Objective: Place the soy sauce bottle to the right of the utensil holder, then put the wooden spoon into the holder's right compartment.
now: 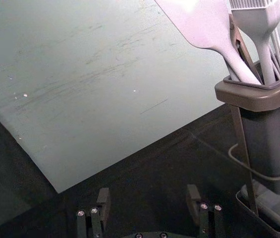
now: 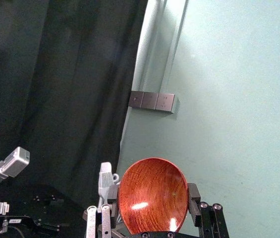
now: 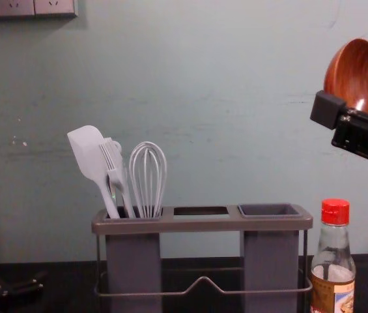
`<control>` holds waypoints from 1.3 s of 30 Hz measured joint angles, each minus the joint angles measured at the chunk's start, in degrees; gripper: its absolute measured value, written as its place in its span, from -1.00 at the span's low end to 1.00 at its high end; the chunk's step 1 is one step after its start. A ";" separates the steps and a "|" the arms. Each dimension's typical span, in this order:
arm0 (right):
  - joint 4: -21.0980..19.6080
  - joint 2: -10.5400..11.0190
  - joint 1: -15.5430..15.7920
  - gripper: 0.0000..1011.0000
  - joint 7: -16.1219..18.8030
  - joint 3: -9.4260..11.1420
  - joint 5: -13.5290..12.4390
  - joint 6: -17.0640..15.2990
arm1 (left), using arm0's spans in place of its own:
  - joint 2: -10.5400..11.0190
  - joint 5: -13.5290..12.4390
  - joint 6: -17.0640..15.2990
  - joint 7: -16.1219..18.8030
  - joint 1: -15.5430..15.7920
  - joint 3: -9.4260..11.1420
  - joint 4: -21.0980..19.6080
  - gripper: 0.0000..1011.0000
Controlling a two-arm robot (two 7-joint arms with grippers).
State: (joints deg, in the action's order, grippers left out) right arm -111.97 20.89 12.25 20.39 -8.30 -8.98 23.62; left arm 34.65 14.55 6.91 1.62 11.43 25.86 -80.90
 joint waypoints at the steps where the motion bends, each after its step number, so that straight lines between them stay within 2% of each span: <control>1: 0.00 0.02 0.00 0.66 0.00 -0.01 0.00 -0.01 | 0.00 0.00 0.00 0.00 0.00 0.00 0.00 0.99; 12: 0.13 0.08 -0.14 0.66 0.25 -0.04 0.02 -0.06 | 0.00 0.00 0.00 0.00 0.00 0.00 0.00 0.99; 17: 2.33 0.05 -2.66 0.66 0.96 -0.76 0.35 -0.05 | 0.00 0.00 0.00 0.00 0.00 0.00 0.00 0.99; 20: 4.84 -0.19 -6.27 0.66 1.83 -1.95 0.42 -0.93 | 0.00 0.00 0.00 0.00 0.00 0.00 0.00 0.99; 21: 6.34 -0.34 -8.47 0.66 2.43 -2.78 0.42 -1.38 | 0.00 0.00 0.00 0.00 0.00 0.00 0.00 0.99; 22: 6.34 -0.34 -8.47 0.66 2.43 -2.78 0.42 -1.38 | 0.00 0.00 0.00 0.00 0.00 0.00 0.00 0.99; 27: 12.54 -1.18 -17.33 0.66 4.32 -6.02 0.58 -2.76 | 0.00 0.00 0.00 0.00 0.00 0.00 0.00 0.99; 31: 16.30 -1.96 -22.63 0.66 5.21 -7.85 0.96 -3.02 | 0.00 0.00 0.00 0.00 0.00 0.00 0.00 0.99; 39: 22.70 -3.65 -30.98 0.66 6.03 -10.16 0.86 -2.58 | 0.00 0.00 0.00 0.00 0.00 0.00 0.00 0.99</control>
State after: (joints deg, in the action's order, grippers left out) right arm -89.27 17.24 -18.74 26.42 -18.46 -8.13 21.04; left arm 34.64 14.55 6.91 1.62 11.43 25.86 -80.90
